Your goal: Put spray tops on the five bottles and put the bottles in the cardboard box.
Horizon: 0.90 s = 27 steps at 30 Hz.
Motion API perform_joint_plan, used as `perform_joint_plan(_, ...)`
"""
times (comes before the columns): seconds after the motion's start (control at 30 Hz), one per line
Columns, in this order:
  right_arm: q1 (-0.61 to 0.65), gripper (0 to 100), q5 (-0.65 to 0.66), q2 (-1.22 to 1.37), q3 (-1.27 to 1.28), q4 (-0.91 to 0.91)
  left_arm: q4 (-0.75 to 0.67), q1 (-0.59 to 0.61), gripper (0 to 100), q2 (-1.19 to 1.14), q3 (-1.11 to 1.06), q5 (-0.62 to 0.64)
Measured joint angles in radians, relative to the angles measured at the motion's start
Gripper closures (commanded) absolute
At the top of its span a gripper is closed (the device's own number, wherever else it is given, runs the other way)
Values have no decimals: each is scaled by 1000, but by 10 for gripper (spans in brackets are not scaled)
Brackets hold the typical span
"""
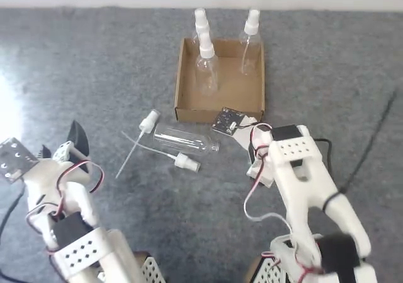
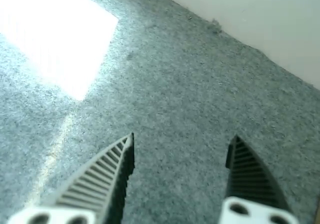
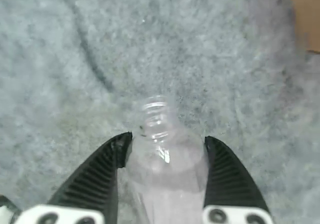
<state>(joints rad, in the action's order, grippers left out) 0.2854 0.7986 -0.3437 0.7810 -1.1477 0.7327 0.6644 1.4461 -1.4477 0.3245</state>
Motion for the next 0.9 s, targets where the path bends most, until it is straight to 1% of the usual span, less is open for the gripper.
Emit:
perform_joint_plan(0.13, 51, 903, -129, -146, 0, -55, 0, 0, 720, 0, 0, 0)
perform_joint_plan(0.33, 146, 903, -336, -298, 2, -64, 0, 0, 720, 0, 0, 0)
perform_joint_plan(0.43, 189, 903, -408, -350, 2, -66, 0, 0, 720, 0, 0, 0)
perform_joint_plan(0.67, 235, 903, -598, -434, 2, -66, 0, 0, 720, 0, 0, 0)
perform_joint_plan(0.9, 253, 907, -735, -529, 2, -48, 0, 0, 720, 0, 0, 0)
